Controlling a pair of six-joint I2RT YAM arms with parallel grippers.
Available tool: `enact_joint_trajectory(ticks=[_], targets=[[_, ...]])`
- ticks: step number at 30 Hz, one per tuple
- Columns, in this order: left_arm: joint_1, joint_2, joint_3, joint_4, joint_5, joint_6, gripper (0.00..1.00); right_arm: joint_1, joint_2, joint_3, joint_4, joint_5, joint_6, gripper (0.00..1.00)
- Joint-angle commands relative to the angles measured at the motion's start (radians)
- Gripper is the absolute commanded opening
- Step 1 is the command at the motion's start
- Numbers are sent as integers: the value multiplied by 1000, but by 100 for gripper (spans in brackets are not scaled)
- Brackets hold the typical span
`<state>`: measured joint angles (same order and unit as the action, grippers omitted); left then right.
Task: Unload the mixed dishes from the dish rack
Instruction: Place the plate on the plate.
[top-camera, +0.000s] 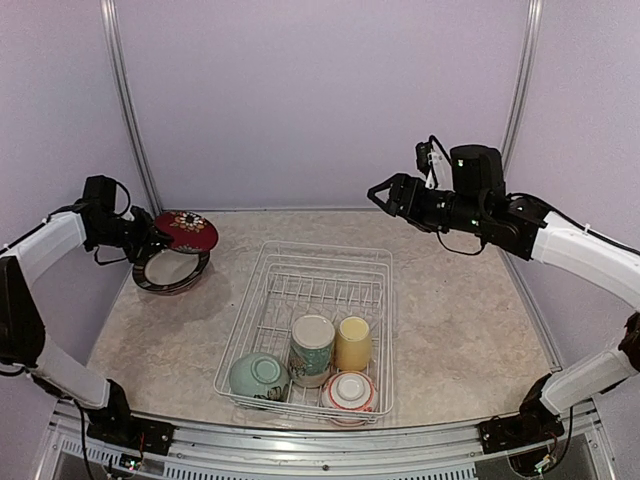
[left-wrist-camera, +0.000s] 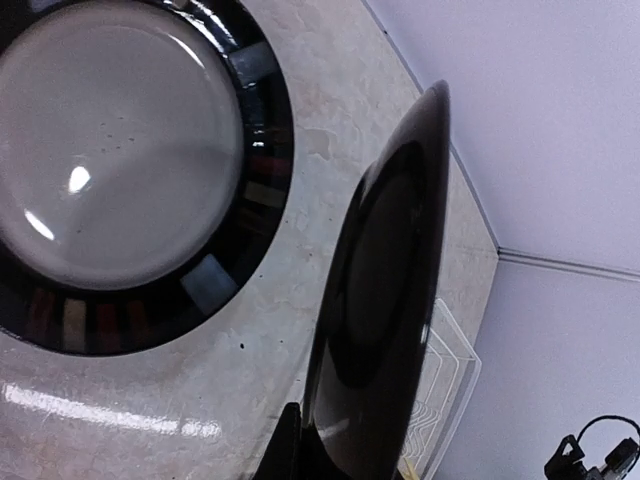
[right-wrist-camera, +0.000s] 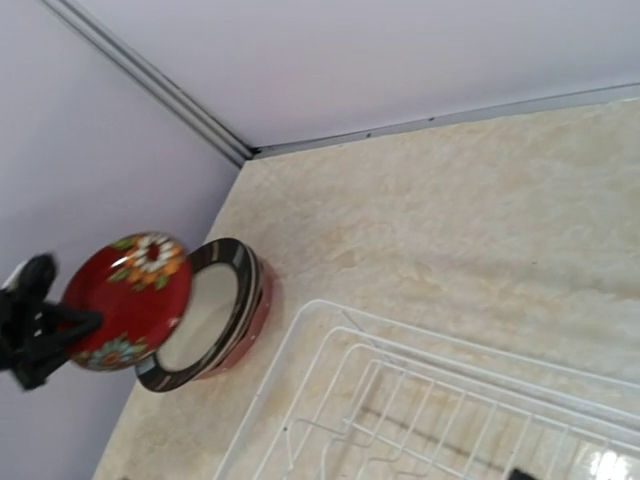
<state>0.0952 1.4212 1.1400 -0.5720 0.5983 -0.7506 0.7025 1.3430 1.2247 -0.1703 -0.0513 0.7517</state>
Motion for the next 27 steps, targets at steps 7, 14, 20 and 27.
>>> enact_joint_trajectory(ticks=[7,14,20,27], targets=[[166,-116,-105,45,-59,-105,0,-15,-35,-52,-14,-10,-20,77],[172,-18,-64,83,-62,-148,5,-14,-106,-106,-28,30,-21,77],[173,51,-44,114,-93,-146,5,-14,-188,-147,-60,93,-31,78],[171,148,-28,149,-87,-132,3,-14,-250,-176,-90,145,-41,79]])
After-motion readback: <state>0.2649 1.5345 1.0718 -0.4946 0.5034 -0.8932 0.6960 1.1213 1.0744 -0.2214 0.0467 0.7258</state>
